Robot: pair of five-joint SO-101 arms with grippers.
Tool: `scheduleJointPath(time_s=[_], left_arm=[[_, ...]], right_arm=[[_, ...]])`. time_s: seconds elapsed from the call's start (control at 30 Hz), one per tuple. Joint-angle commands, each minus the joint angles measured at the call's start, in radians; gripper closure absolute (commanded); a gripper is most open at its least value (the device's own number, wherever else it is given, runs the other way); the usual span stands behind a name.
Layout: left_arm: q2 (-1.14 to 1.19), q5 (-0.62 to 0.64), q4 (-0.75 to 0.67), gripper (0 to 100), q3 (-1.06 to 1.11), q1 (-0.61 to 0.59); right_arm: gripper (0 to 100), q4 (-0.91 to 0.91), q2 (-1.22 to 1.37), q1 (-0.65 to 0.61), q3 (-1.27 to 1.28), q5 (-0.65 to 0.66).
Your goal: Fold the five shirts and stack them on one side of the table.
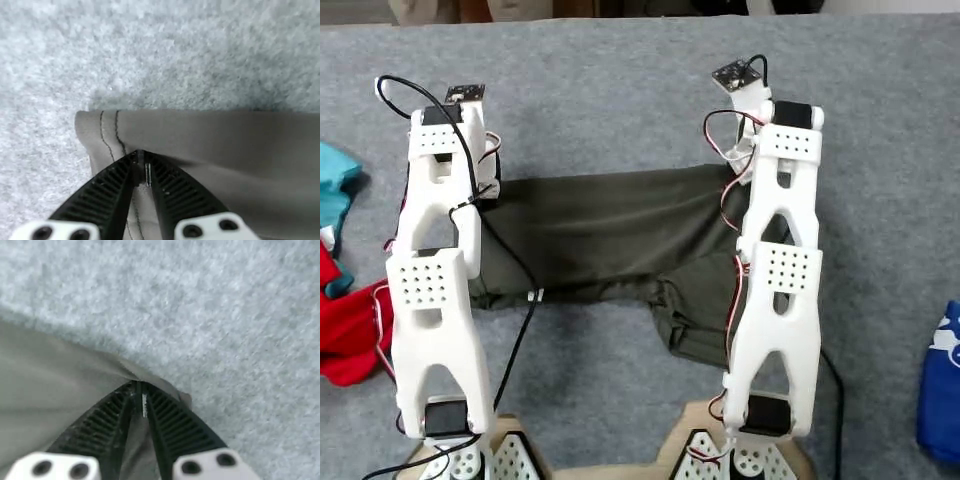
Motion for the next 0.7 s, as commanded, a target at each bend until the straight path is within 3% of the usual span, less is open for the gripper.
scheduleJointPath(time_s=[0.0,0.67], left_arm=[[0.031,-0.009,-0.003,98,-0.071,0.028],[0.22,-0.015,0.034,98,-0.442,0.0]], right_arm=[[99.2,-0.051,-0.005,0.021,-0.039,-0.005],[99.2,-0.118,-0.012,-0.008,-0.041,-0.005]])
